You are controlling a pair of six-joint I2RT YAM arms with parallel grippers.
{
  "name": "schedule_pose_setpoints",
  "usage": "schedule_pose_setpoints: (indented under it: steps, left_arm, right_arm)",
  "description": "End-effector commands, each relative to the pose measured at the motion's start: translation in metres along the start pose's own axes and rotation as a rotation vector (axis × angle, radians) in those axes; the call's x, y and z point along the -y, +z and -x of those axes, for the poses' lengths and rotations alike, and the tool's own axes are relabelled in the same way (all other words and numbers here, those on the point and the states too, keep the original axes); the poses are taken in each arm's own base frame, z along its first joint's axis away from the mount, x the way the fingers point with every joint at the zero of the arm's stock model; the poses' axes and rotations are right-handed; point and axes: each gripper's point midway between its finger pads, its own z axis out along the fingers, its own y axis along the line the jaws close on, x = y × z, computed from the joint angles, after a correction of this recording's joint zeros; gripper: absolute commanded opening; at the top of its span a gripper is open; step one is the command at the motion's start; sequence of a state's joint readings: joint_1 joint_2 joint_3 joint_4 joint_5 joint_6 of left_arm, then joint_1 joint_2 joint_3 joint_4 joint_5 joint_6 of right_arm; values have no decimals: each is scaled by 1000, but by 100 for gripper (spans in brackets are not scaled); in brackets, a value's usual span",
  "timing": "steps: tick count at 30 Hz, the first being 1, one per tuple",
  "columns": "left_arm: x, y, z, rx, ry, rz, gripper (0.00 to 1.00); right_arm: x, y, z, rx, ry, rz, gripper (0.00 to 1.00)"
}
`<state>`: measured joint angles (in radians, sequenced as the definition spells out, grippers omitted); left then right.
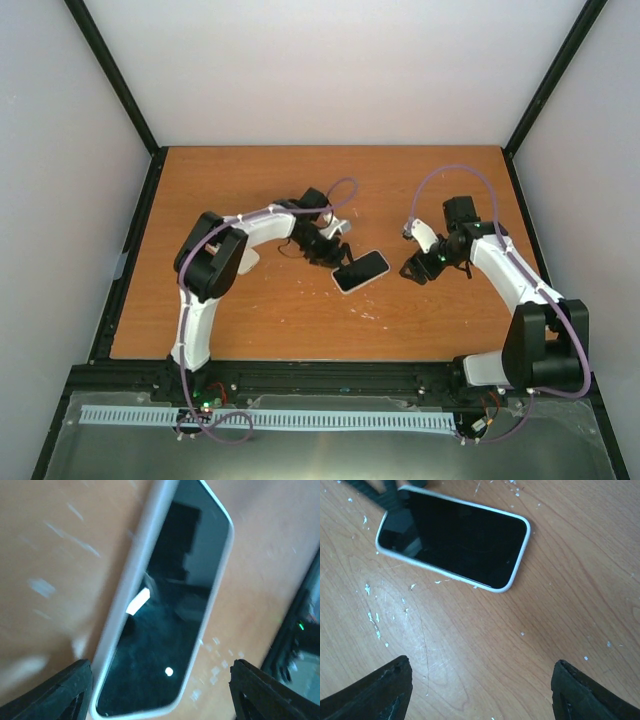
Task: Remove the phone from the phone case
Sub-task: Pick up the phone at the center of the board.
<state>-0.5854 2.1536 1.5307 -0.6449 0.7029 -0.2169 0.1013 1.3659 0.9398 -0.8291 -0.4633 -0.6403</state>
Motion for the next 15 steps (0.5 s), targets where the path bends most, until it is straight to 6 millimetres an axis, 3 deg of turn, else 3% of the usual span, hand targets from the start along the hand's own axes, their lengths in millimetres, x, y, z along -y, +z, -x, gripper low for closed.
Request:
schedule_pose_setpoints:
  steps: [1, 3, 7, 11, 13, 15]
  left_arm:
    - [74, -4, -39, -36, 112, -207, 76]
    - [110, 6, -60, -63, 201, -269, 76]
    - [152, 31, -88, -114, 383, -280, 77]
    - [161, 24, -81, -38, 427, -253, 77]
    - [165, 5, -74, 43, 453, -197, 78]
    - [155, -11, -68, 114, 435, -93, 80]
  right_arm:
    - [-4, 10, -14, -68, -45, 13, 74]
    - [-3, 16, -19, -91, -35, 24, 71]
    - [1, 24, -23, -124, 23, 37, 69]
    - [3, 26, -22, -140, 62, 48, 72]
    - [4, 24, -19, -139, 70, 45, 73]
    - [6, 23, -18, -136, 78, 33, 74]
